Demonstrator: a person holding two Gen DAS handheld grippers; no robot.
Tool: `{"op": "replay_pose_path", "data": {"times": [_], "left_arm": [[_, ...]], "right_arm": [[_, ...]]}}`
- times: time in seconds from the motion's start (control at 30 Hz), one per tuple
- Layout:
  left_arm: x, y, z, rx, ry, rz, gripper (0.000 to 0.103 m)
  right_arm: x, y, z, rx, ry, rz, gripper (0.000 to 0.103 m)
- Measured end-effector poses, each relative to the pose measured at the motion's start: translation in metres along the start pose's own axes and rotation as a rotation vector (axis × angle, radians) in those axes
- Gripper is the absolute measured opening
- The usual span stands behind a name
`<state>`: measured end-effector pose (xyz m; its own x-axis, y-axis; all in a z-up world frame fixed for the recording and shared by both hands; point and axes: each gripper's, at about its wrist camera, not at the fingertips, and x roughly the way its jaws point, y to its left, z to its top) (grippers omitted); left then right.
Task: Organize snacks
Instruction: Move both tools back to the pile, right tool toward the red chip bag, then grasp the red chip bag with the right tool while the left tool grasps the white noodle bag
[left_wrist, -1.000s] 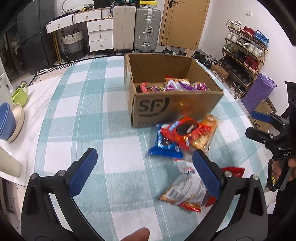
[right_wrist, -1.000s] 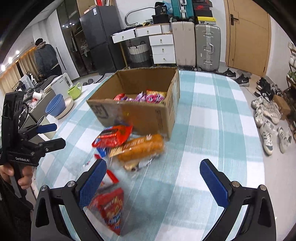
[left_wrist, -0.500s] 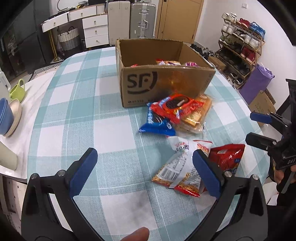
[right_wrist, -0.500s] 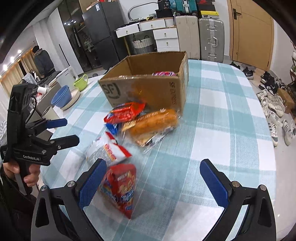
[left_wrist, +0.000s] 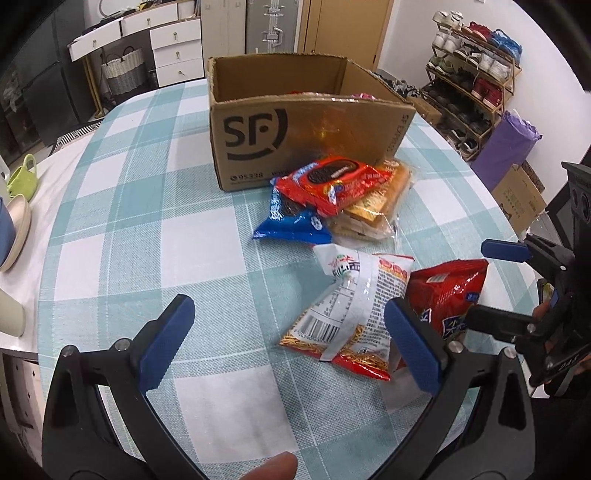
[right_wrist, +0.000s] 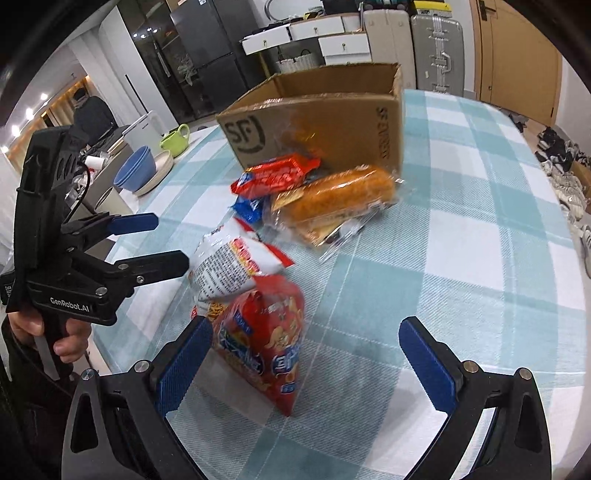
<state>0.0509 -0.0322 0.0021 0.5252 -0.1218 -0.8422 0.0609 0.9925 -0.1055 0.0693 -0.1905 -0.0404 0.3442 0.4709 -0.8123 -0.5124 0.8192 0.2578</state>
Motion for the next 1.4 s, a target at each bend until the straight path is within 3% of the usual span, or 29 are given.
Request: {"op": "replay_pose_path", "data": {"times": [0.67,0.87,1.1,1.4], "left_arm": [[0.021,-0.008,-0.007,0.028,0.053,-0.02,0.102],[0.025,-0.01,-0.007,0.032,0.061,-0.035,0.102],[0.031,-0.017,-0.009,0.055,0.077,-0.042,0.102],[0.038,-0.023,-0.004,0.06,0.088,-0.057,0.102]], "right_arm": [[0.031,0.018,-0.008,-0.055,0.078,0.068,0.102],[0.036,0.026,-0.01,-0.097,0.086,0.05,0.099],[0.037,0.025,-0.009,-0.112,0.067,0.034,0.087],[0.029,-0.004,-0.001,-0.057,0.045,-0.017,0.087]]}}
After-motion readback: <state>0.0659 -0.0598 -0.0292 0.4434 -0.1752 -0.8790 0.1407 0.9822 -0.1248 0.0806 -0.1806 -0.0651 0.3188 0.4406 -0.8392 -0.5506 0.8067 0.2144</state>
